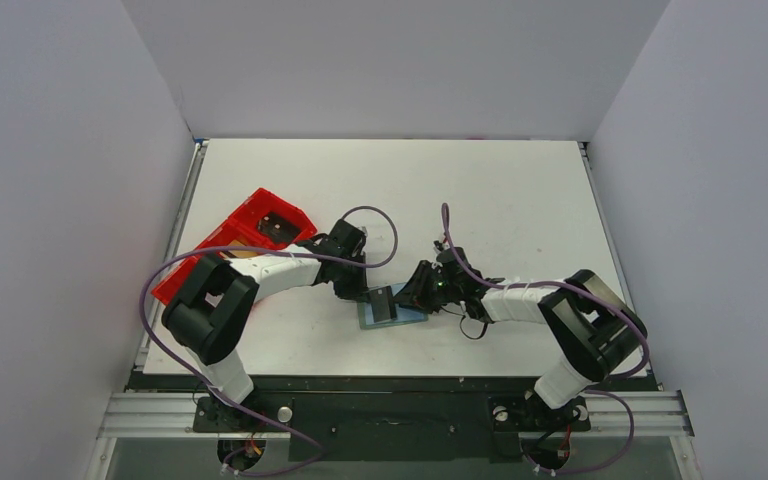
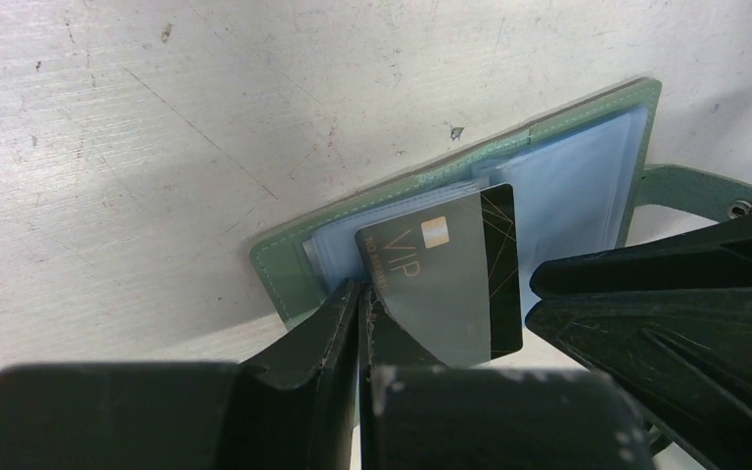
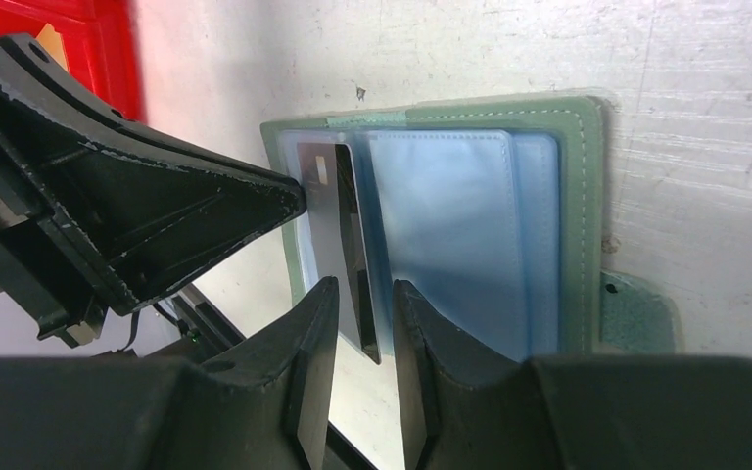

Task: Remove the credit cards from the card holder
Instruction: Remove the credit card from the card holder.

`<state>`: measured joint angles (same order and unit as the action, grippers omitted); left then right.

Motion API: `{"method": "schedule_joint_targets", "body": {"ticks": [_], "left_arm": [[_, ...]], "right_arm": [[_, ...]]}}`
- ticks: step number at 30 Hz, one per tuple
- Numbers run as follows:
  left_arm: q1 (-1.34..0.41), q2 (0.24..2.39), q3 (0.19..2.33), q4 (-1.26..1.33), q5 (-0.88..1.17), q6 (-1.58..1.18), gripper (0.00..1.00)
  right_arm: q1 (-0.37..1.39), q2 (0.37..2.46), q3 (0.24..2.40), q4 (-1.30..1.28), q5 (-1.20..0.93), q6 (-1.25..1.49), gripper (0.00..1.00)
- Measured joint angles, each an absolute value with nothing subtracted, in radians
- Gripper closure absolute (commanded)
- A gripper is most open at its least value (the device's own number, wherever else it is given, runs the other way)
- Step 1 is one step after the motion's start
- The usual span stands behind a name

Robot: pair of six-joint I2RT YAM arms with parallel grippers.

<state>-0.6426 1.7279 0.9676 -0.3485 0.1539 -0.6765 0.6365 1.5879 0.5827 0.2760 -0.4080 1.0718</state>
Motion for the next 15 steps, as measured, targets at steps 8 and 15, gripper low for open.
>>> {"method": "schedule_joint_targets", "body": {"ticks": [8, 15], "left_arm": [[-0.643, 1.73, 0.969, -0.345, 0.158, -0.677, 1.0], [-0.643, 1.731, 0.97, -0.343, 0.16, -0.677, 1.0]], "right_arm": [[0.638, 1.633, 0.583, 0.308, -0.421, 1.09, 0.79], [0.646, 1.649, 0.583, 0.336, -0.429, 1.1, 0.83]]}}
